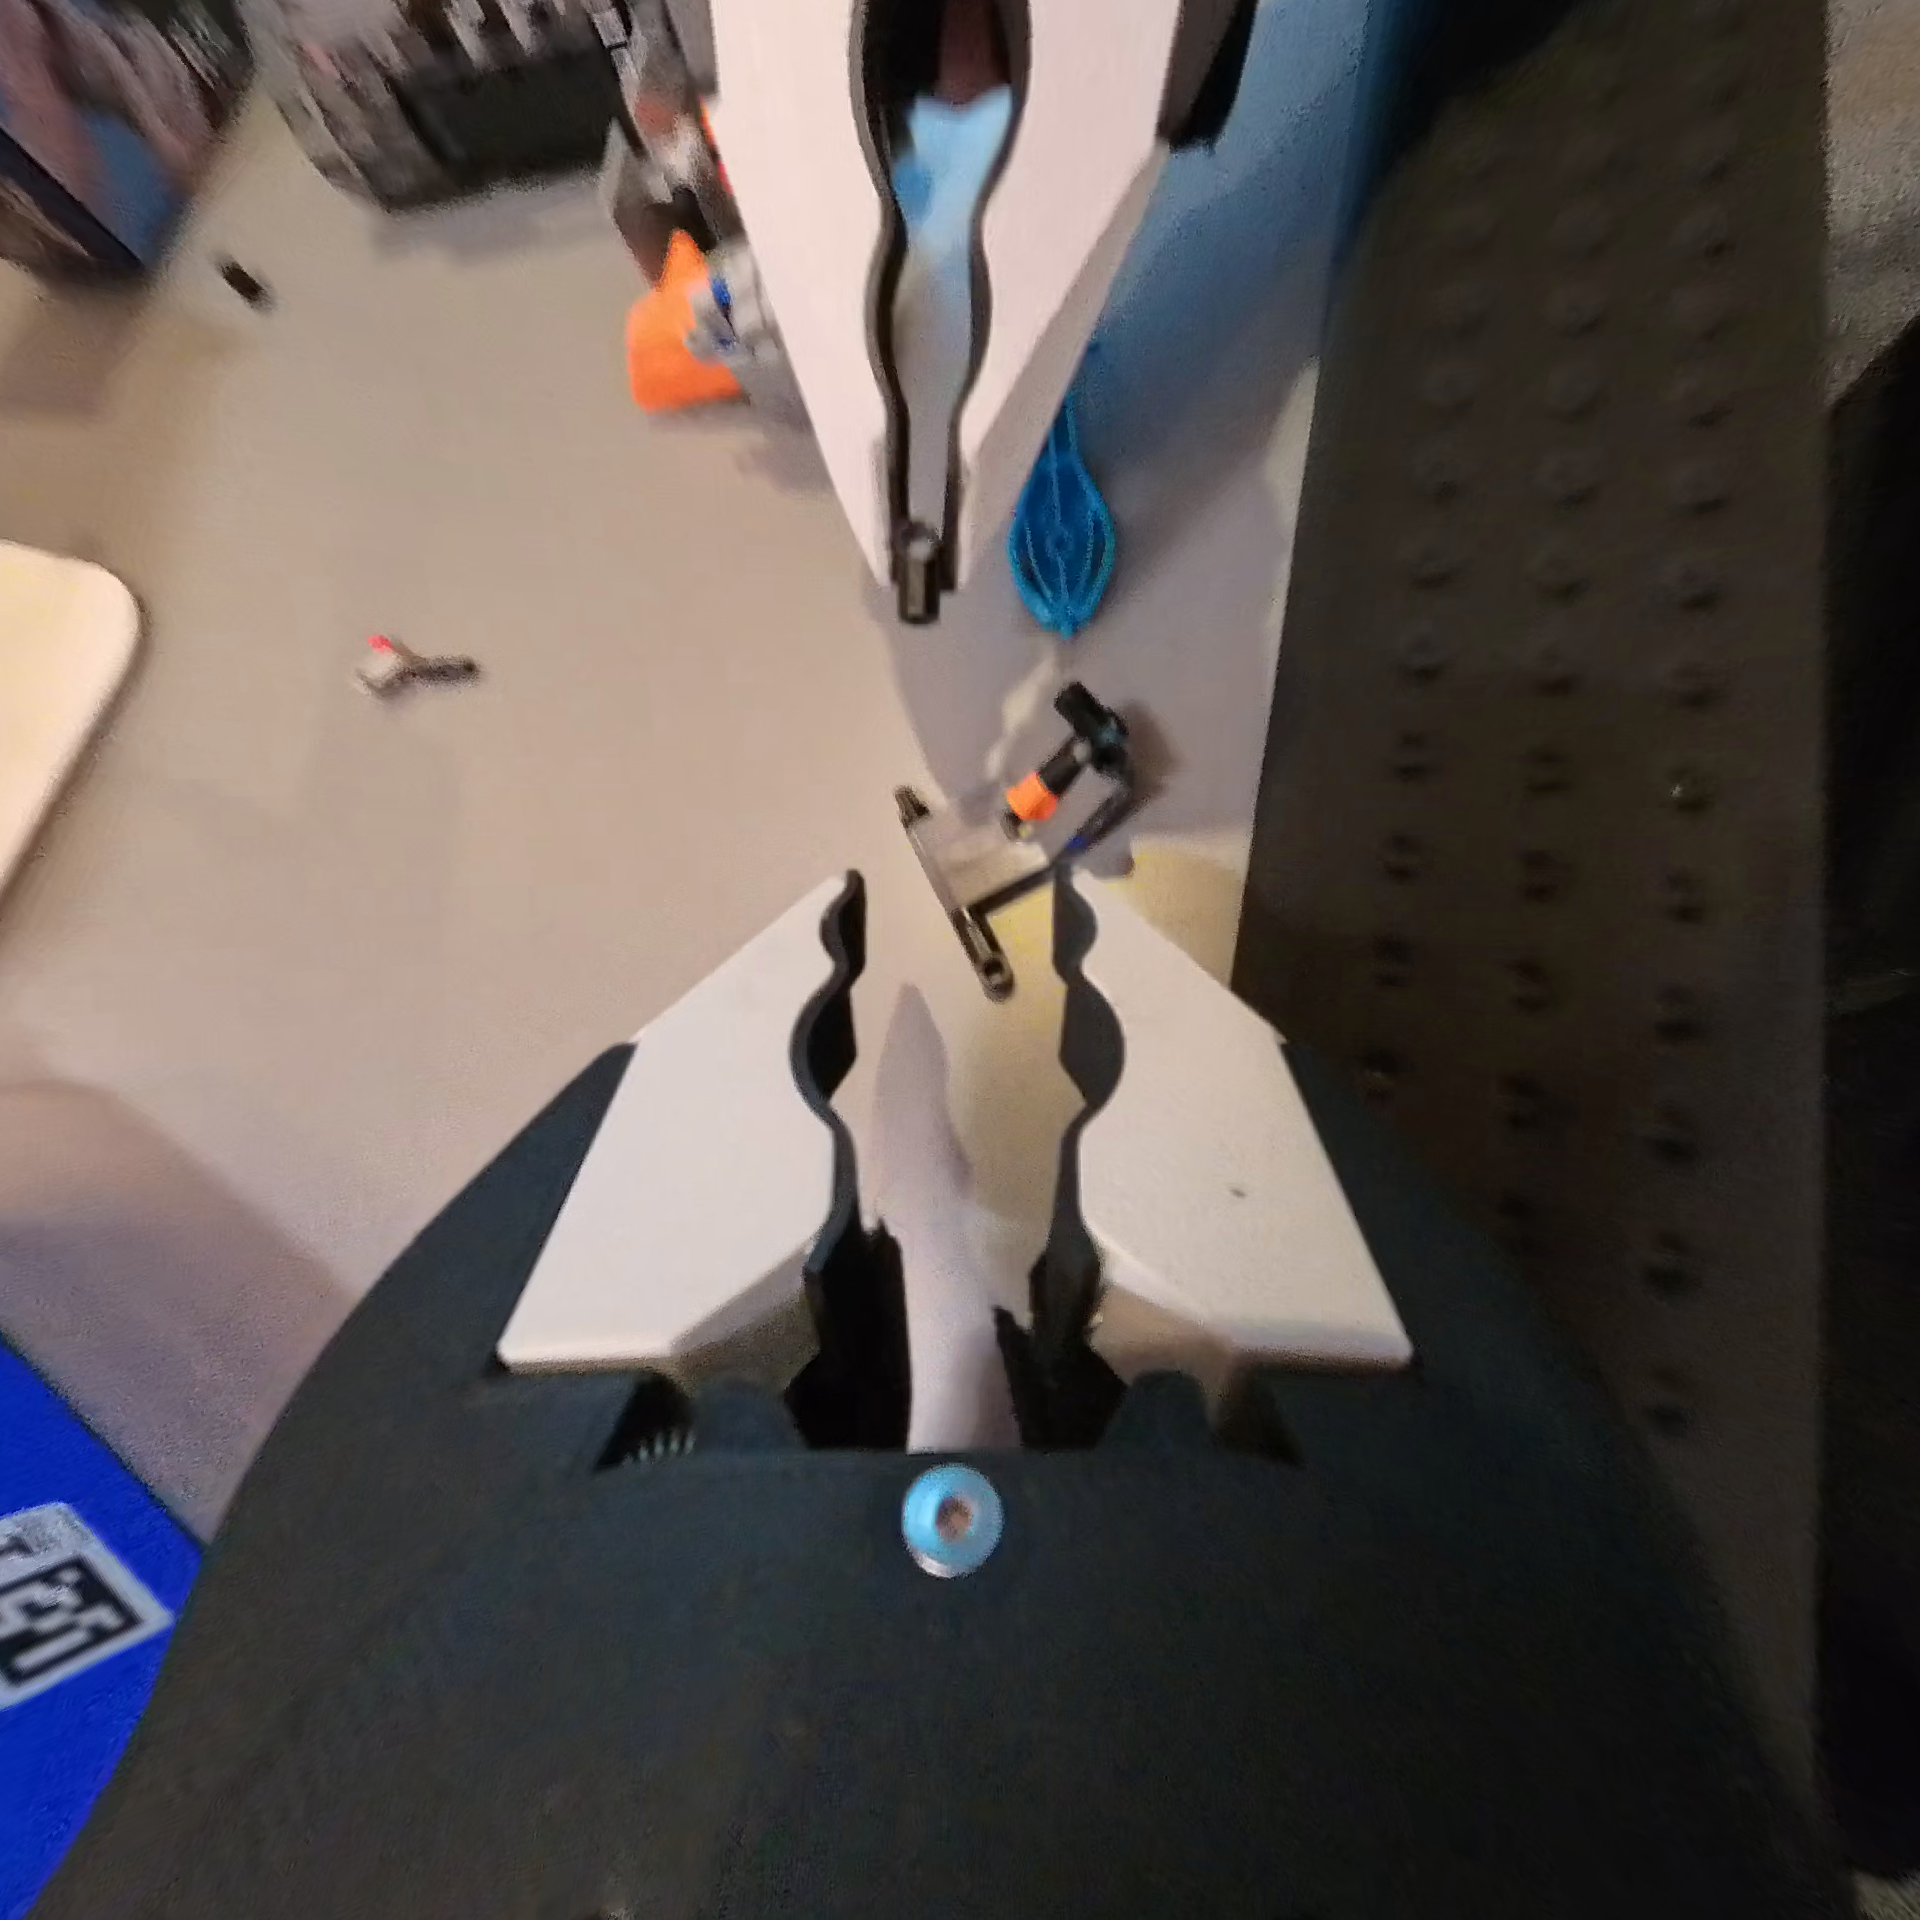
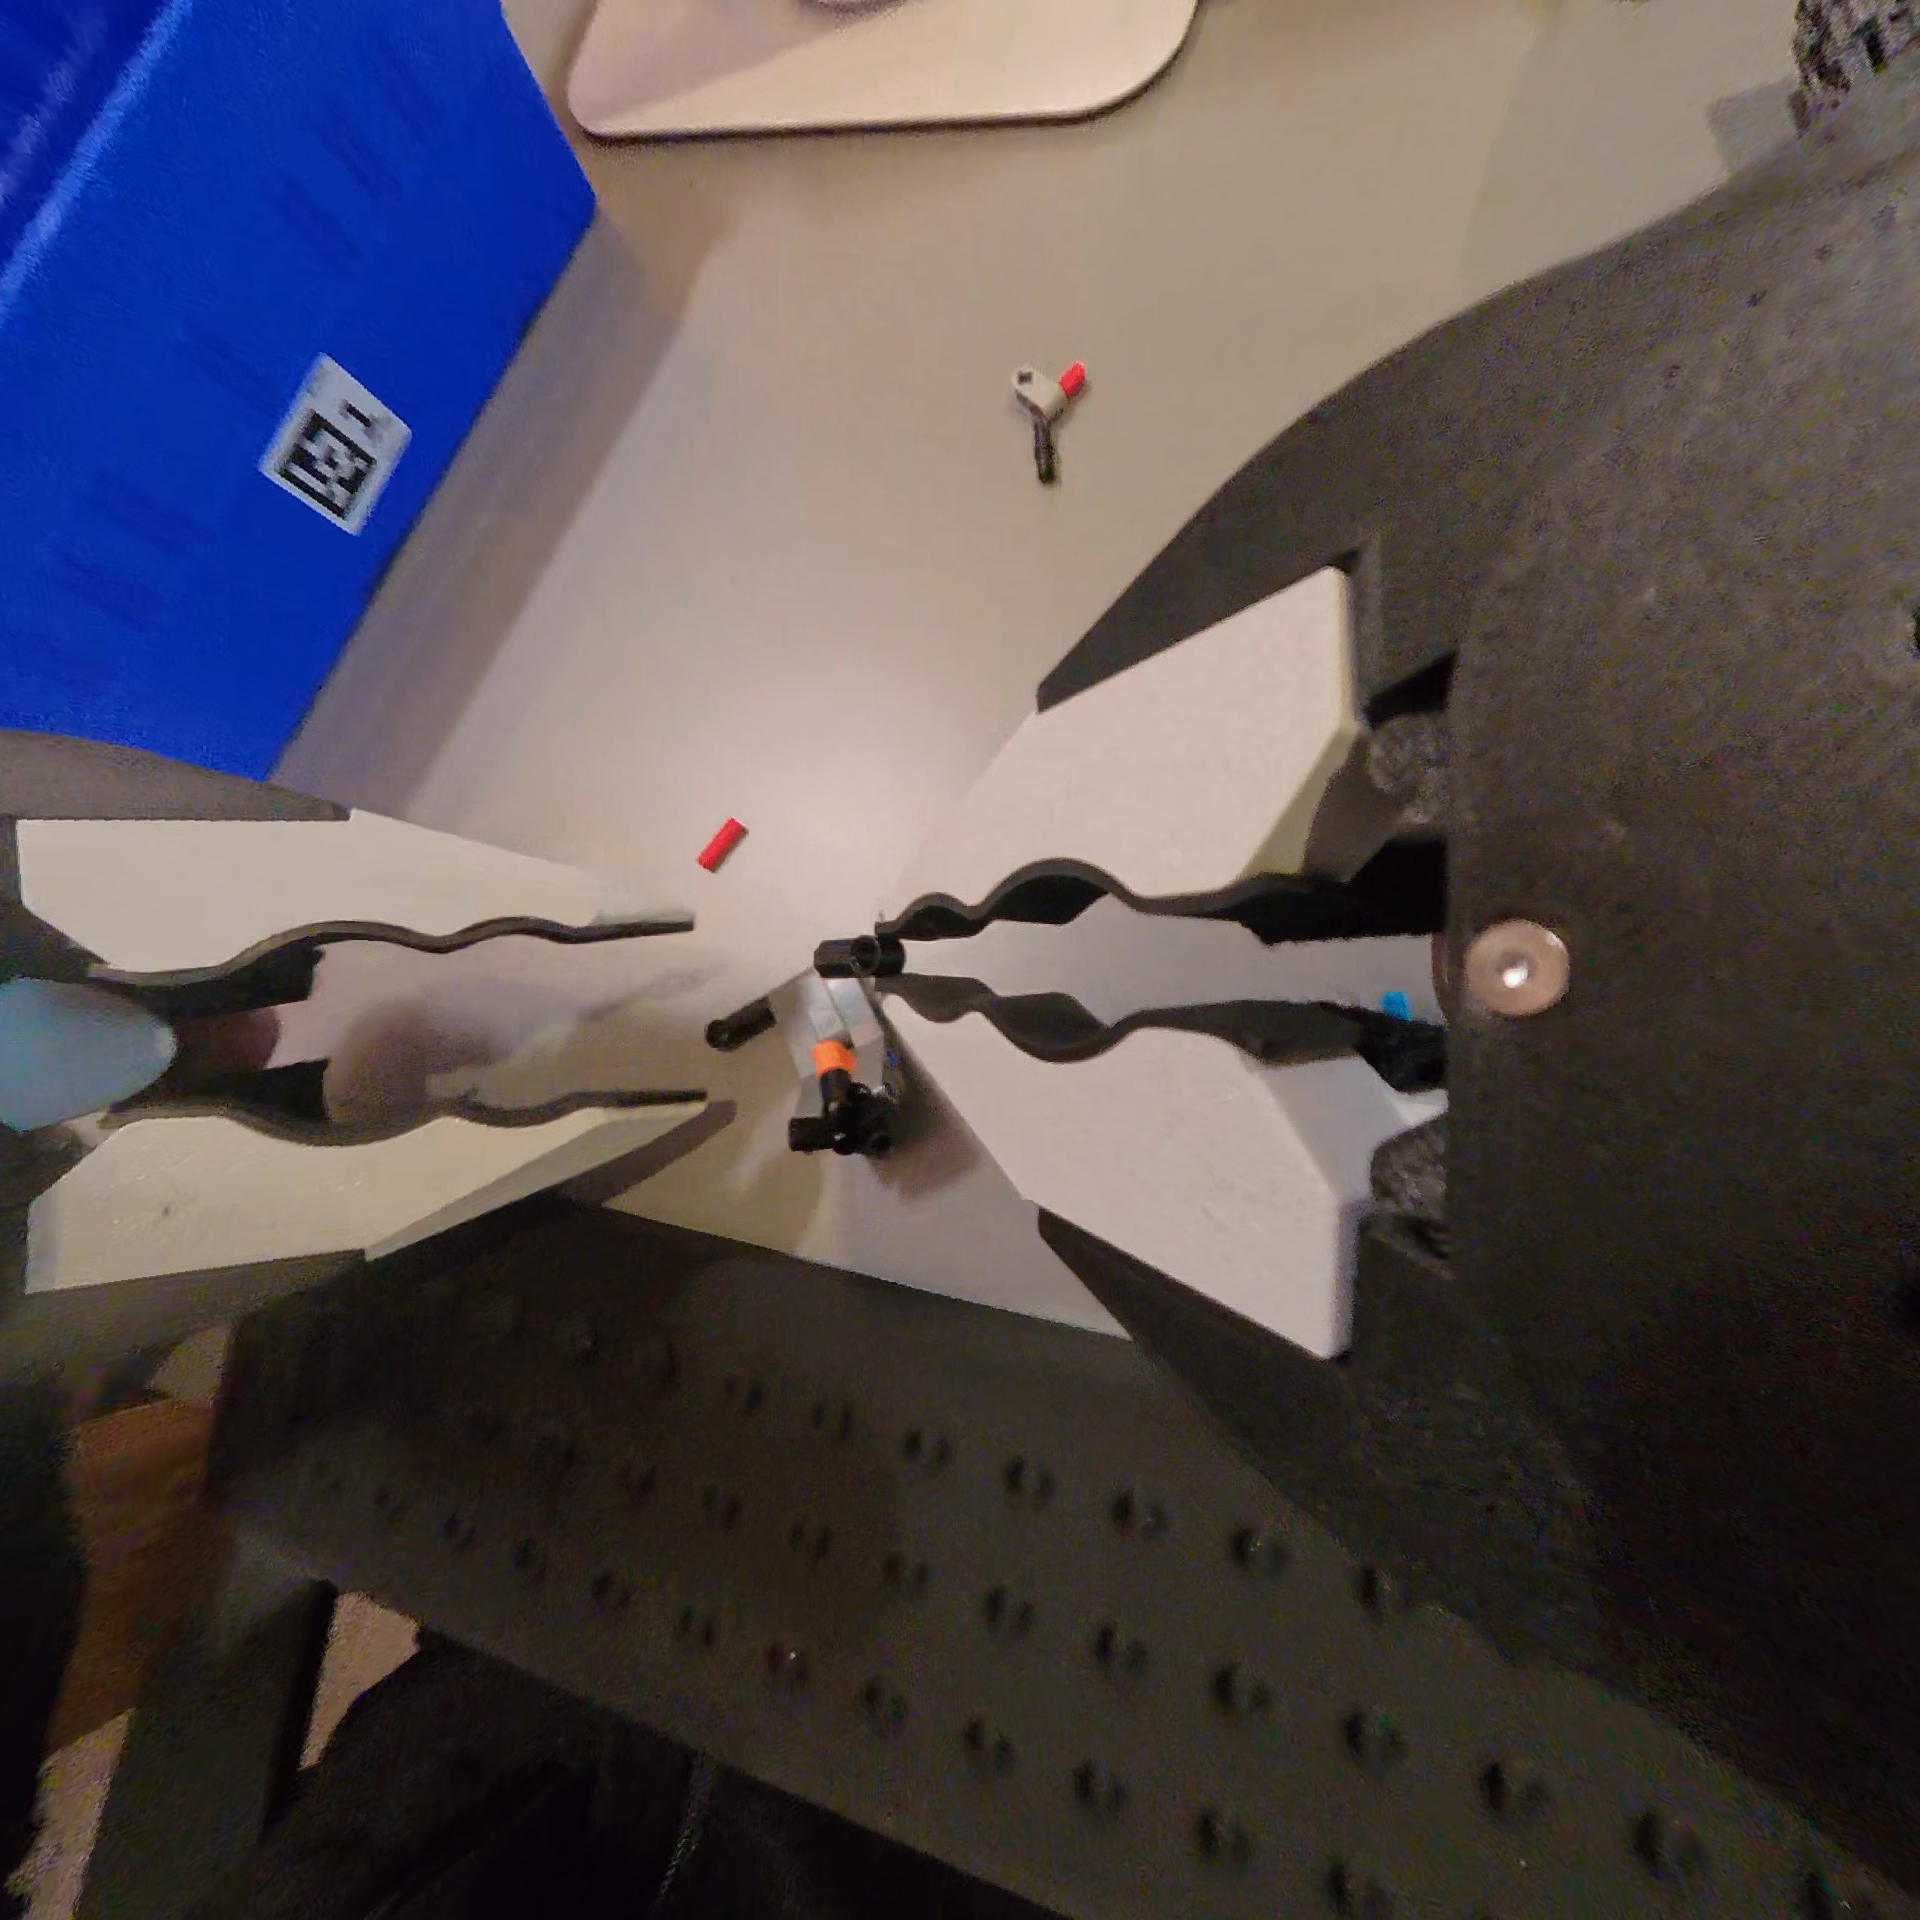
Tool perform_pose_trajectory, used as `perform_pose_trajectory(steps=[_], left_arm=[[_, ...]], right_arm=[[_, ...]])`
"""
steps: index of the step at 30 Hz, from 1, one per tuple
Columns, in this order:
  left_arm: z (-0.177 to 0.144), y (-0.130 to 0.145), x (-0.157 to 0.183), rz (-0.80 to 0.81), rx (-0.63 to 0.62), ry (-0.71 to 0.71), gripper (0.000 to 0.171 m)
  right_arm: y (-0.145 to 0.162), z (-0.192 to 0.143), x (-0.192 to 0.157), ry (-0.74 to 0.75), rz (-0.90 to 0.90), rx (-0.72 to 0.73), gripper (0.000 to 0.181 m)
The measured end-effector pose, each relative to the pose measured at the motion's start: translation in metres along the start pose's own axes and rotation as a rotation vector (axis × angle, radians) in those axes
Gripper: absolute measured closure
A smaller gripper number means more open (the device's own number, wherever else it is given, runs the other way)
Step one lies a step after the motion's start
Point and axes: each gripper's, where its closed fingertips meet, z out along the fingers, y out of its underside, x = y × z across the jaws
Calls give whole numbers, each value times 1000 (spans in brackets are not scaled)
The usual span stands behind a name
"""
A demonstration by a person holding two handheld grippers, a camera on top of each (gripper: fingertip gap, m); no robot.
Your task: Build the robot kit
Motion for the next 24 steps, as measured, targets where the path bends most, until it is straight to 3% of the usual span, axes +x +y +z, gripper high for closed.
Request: perform_pose_trajectory(steps=[5, 9, 13, 24], left_arm=[[17, 28, 6, -34, -108, 24, 140], [20, 25, 8, -17, -98, 39, 160], [22, 24, 9, 13, -93, 68, 166], [20, 16, 0, 24, 53, 39, 166]], right_arm=[[20, 11, -2, -9, 32, -105, 177], [26, 16, -4, -26, 51, -132, 177], [31, 21, -7, -37, 68, -151, 177], [33, 22, -9, -58, 131, -89, 177]])
